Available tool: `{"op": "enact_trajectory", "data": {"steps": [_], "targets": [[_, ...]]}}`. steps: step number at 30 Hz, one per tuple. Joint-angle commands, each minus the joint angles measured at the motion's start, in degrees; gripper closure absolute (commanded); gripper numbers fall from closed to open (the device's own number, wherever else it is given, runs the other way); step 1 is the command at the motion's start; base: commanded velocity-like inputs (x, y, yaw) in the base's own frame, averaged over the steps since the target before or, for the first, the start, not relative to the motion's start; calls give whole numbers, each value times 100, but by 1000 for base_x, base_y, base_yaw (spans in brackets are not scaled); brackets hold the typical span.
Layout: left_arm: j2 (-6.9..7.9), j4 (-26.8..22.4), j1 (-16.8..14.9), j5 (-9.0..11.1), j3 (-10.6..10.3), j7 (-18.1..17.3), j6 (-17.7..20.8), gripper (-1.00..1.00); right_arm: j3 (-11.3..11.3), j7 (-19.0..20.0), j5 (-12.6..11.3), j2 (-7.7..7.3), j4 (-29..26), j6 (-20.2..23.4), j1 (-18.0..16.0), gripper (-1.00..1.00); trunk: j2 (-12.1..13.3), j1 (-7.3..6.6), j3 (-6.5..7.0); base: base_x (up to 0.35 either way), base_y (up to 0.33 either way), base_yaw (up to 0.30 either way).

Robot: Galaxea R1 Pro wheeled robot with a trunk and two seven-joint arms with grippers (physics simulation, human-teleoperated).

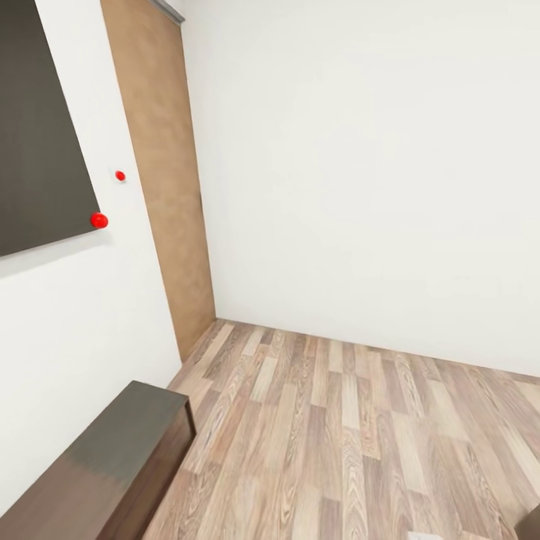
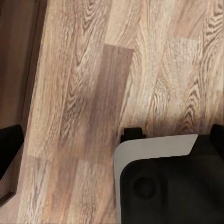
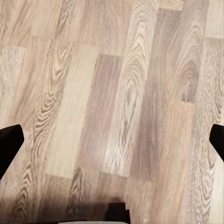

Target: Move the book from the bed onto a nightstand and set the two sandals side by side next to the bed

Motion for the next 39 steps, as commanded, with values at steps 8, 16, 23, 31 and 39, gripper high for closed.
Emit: {"op": "enact_trajectory", "data": {"steps": [8, 16, 23, 31, 39], "targets": [[2, -3, -2, 41, -49, 22, -12, -100, -48, 51, 60, 6, -12, 28, -3, -100, -5, 4, -7, 328, -1, 0], [2, -3, -2, 41, -51, 22, -12, -100, -48, 51, 60, 6, -12, 28, -5, -100, -5, 4, -7, 328, 0, 0], [2, -3, -2, 41, -54, 22, -12, -100, -48, 50, 66, 6, -12, 28, -4, -100, -5, 4, -7, 328, 0, 0], [2, -3, -2, 40, -50, 22, -27, -100, -48, 57, 67, 6, -12, 28, -5, -100, -5, 4, -7, 328, 0, 0], [2, 2, -2, 41, -51, 22, -62, -100, -48, 54, 68, 6, -12, 28, -6, -100, -5, 4, -7, 328, 0, 0]]}}
